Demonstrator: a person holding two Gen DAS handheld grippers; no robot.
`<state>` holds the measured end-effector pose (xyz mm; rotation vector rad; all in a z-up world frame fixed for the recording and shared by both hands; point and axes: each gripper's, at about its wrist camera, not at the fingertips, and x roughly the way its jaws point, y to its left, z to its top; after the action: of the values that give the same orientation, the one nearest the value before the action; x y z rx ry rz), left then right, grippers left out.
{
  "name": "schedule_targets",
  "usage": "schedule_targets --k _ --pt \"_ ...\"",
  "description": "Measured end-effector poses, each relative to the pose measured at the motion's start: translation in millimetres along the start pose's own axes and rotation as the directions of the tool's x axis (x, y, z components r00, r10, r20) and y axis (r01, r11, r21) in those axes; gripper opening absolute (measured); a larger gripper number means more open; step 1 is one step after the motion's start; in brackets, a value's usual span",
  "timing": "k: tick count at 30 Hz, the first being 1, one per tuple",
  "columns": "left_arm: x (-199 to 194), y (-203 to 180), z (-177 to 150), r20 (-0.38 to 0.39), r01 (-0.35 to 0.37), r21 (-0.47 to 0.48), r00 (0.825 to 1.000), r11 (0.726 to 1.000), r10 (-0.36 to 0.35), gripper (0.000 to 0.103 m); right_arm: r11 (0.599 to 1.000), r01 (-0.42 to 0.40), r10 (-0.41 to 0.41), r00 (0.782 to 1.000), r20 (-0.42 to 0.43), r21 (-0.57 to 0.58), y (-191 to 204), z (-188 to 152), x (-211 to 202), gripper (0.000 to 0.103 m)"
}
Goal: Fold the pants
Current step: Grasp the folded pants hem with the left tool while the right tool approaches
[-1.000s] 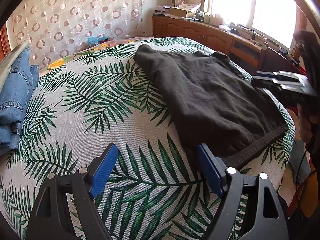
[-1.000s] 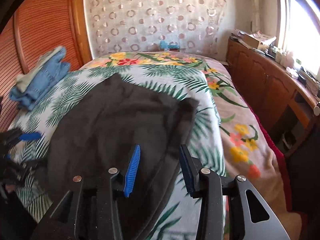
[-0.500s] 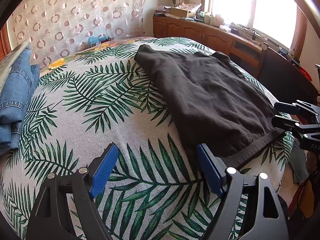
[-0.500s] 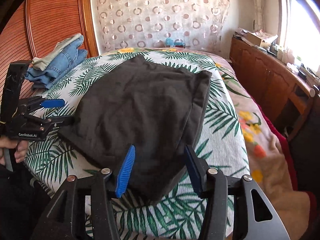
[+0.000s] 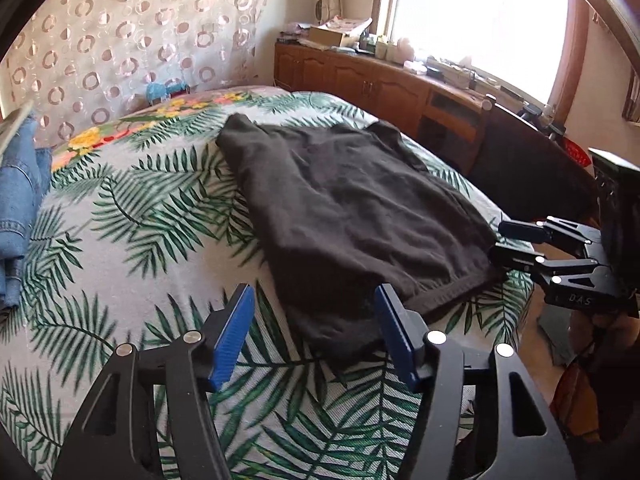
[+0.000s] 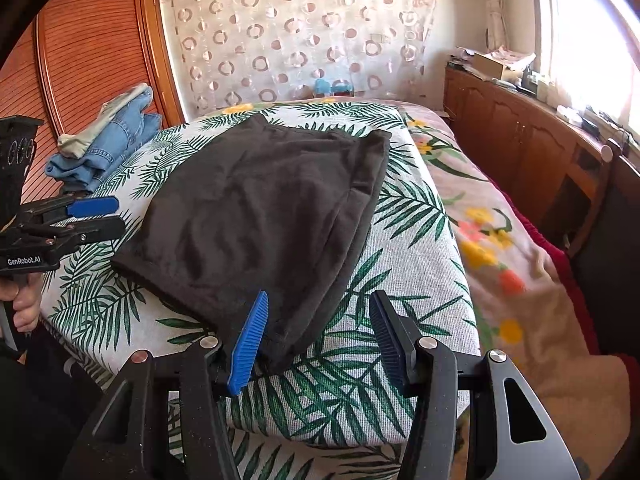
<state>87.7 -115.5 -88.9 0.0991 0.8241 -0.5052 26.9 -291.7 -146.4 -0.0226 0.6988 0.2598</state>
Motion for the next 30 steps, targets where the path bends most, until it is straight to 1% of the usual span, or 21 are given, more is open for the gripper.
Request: schedule_targets --k 2,9,10,11,12,15,17,18,19,20,23,30 --pt "5.3 -1.7 -2.8 -0.021 -0.003 -0.004 1.0 1.0 0.003 0.064 1.0 -0.006 0.006 1.0 0.0 0.001 0.4 -2.0 -1.2 0.055" --pt "11.3 -6.9 -10.7 -0.042 0.012 -0.008 0.999 1.0 -0.012 0.063 1.0 -0.019 0.019 1.0 0.0 0.0 2.9 -4.1 -1.0 0.055" --pt "11.0 -6.7 -11.4 -0.036 0.016 -0.012 0.999 1.0 -0.017 0.059 1.0 -0.021 0.021 1.0 0.0 -0.001 3.9 -4.2 -0.7 0.055" --pt "9.4 -7.2 -11.8 -0.033 0.028 -0.015 0.999 1.0 -0.028 0.053 1.0 -0.022 0.022 1.0 0.0 -0.002 4.4 -4.4 -0.5 0.055" --pt "8.0 -8.0 -13.1 -0.032 0.039 -0.017 0.999 0.999 -0.04 0.05 1.0 -0.023 0.023 1.0 -0.001 -0.003 5.0 -4.6 -0.4 0.055" --pt "6.2 -11.5 -15.1 -0.028 0.064 -0.011 0.998 0.998 -0.065 0.038 1.0 -0.024 0.024 1.0 -0.001 -0.005 6.4 -5.0 0.4 0.055" --pt "4.9 -13.5 -15.5 -0.025 0.085 -0.009 0.996 0.996 -0.086 0.027 1.0 -0.024 0.024 1.0 -0.002 -0.006 6.3 -4.9 0.7 0.055" --pt "3.1 -15.0 -15.5 -0.021 0.081 -0.002 0.997 0.997 -0.081 0.024 1.0 -0.023 0.023 1.0 -0.003 -0.007 6.2 -4.4 1.2 0.055" --pt "0.4 -16.5 -15.0 -0.012 0.07 0.007 0.998 0.998 -0.069 0.017 1.0 -0.022 0.022 1.0 -0.003 -0.009 6.4 -4.4 1.0 0.055" --pt "-2.3 -16.7 -14.3 -0.005 0.061 0.008 0.998 0.998 -0.061 0.016 1.0 -0.021 0.021 1.0 -0.004 -0.01 6.7 -4.4 0.8 0.055" --pt "-6.8 -14.2 -13.5 -0.001 0.069 0.002 0.998 0.998 -0.069 0.016 1.0 -0.019 0.018 1.0 -0.008 -0.018 8.1 -4.7 -0.2 0.055" --pt "-2.2 -12.0 -15.8 -0.019 0.069 -0.006 0.997 0.998 -0.069 0.016 0.999 -0.026 0.025 1.0 -0.019 -0.021 12.5 -6.4 3.5 0.055"
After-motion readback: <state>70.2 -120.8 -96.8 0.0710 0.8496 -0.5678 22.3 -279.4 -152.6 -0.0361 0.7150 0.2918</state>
